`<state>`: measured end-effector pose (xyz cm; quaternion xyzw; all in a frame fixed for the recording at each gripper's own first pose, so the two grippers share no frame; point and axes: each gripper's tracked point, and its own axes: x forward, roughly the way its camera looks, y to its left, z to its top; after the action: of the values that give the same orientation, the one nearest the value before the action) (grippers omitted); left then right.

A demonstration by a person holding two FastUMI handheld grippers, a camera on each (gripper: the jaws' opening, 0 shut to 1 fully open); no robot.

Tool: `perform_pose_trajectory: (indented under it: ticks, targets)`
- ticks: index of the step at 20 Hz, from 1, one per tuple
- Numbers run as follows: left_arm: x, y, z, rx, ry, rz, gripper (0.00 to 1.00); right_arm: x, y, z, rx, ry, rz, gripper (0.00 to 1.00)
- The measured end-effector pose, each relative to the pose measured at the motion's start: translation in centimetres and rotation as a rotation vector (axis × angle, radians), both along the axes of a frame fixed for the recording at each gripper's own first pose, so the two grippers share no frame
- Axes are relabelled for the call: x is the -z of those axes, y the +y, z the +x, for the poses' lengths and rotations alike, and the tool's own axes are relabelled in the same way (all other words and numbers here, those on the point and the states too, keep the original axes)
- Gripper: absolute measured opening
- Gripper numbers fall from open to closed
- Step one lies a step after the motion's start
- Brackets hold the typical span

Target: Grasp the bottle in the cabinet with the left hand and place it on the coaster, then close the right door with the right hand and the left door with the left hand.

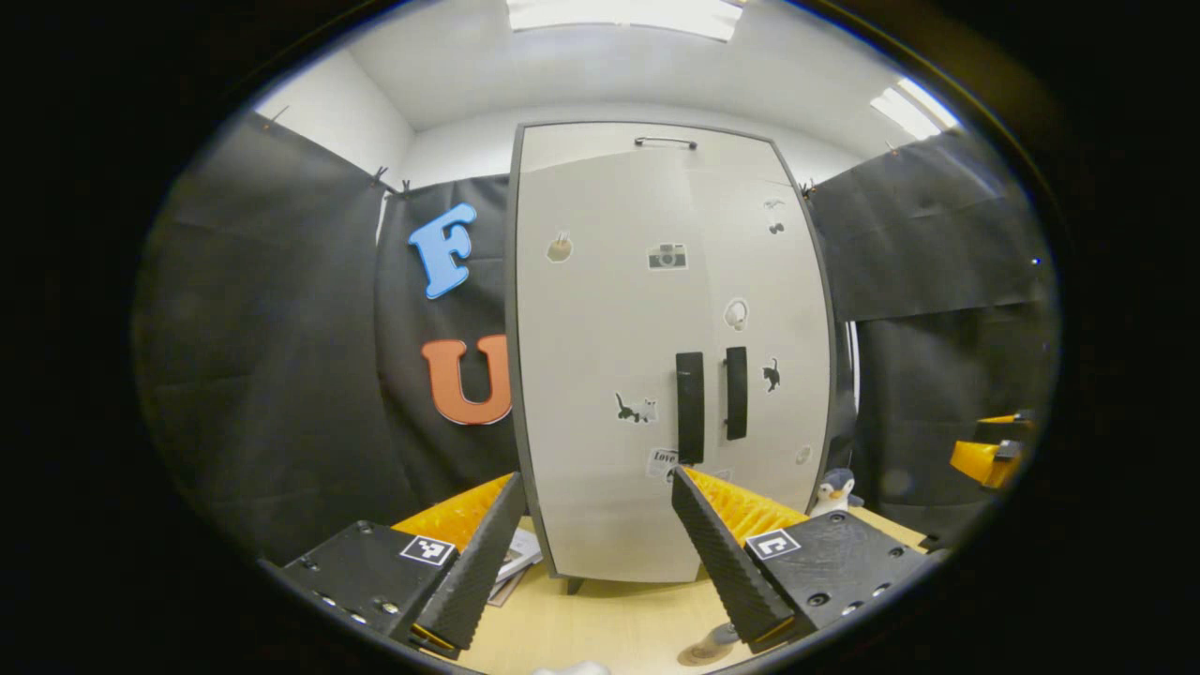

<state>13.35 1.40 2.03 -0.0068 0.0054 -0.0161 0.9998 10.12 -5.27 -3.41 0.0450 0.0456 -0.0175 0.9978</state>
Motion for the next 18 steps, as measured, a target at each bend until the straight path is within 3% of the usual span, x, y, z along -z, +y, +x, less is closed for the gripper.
perform_pose_trajectory:
  ticks: [8,18]
  targets:
    - [4.5,0.1,-3.6,-0.062,0.074,0.013,0.97,0.0,2.2,0.7,-0.033,-0.006,-0.024,1.00]
    - [4.5,-0.5,-3.7,-0.064,0.073,0.018,0.97,-0.3,3.6,1.2,-0.057,-0.013,-0.034,1.00]
